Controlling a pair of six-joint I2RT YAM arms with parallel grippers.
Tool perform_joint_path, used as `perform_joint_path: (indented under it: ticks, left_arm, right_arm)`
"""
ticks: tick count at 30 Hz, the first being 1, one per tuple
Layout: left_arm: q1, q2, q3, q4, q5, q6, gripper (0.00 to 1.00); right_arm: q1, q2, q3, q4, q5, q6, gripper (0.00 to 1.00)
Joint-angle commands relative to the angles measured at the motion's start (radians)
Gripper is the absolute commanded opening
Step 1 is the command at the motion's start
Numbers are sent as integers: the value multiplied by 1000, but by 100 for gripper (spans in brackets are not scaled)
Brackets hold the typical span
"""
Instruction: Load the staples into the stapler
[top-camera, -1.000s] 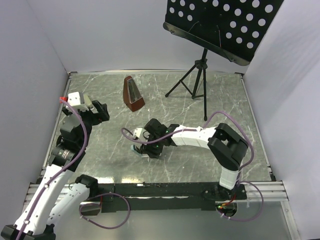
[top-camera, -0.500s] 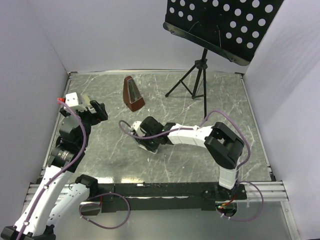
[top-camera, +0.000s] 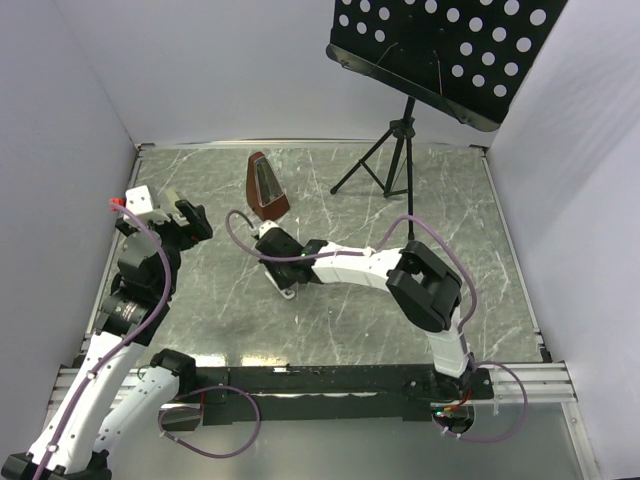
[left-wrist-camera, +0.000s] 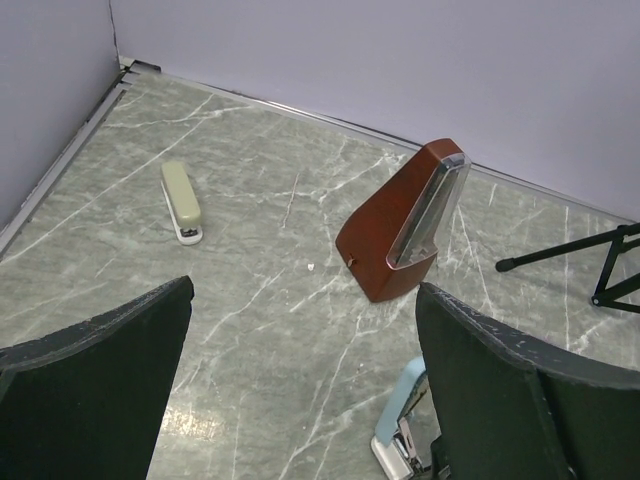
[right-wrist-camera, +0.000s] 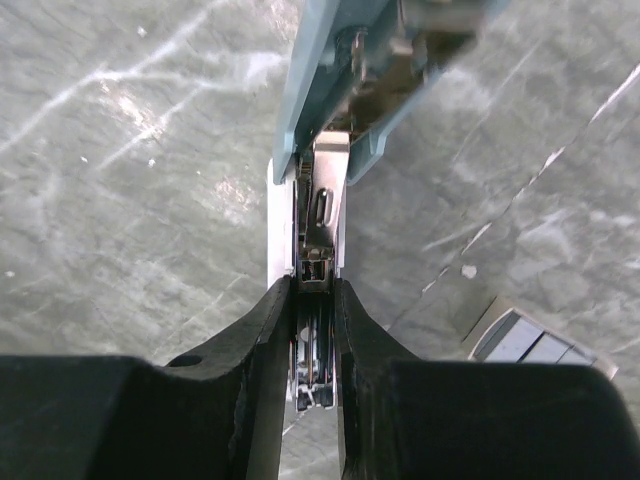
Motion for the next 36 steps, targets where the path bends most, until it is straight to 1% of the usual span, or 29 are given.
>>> perform_joint_path:
  ticks: [1,5,9,15,18,20,26,27,30,34,36]
  left_arm:
    - [1,-16,-3,30,-15,-9,97]
    - [1,-20,-3,30,-14,-9,97]
    - [-2,-26,-4,31,-18,-9,97]
    - [-4,-28,-7,36,-14,-9,97]
    - [-7,-28,-7,36,-14,-9,97]
    - [-8,-29,-9,37,-12,-7,97]
    - [-12,-31,-12,42,-8,-7,97]
    - [-12,-32,-12,42,-8,-7,97]
    - [-12,-37,-12,40,-11,-9,97]
    - [-13,-45,-13,37,-12,-12,97]
    - [-13,-48,-15,36,-12,-15,97]
  right_arm:
    - [47,11,41,-52,78,43,17]
    - [75,42,51,-86,153,59,17]
    - [86,48,46,-90,178,63,18]
    - [104,57,63,-109,199,57,29]
    - [113,62,74,-116,213,56,33]
    - [118,62,75,-119,218,54,34]
    - [124,44,86,-141,210,60,45]
    - [124,24,84,-142,207,63,49]
    - [123,-30,83,-153,202,66,57]
    - [115,-108,71,-173,202,80,61]
    - [97,-161,60,-185,193,91,69]
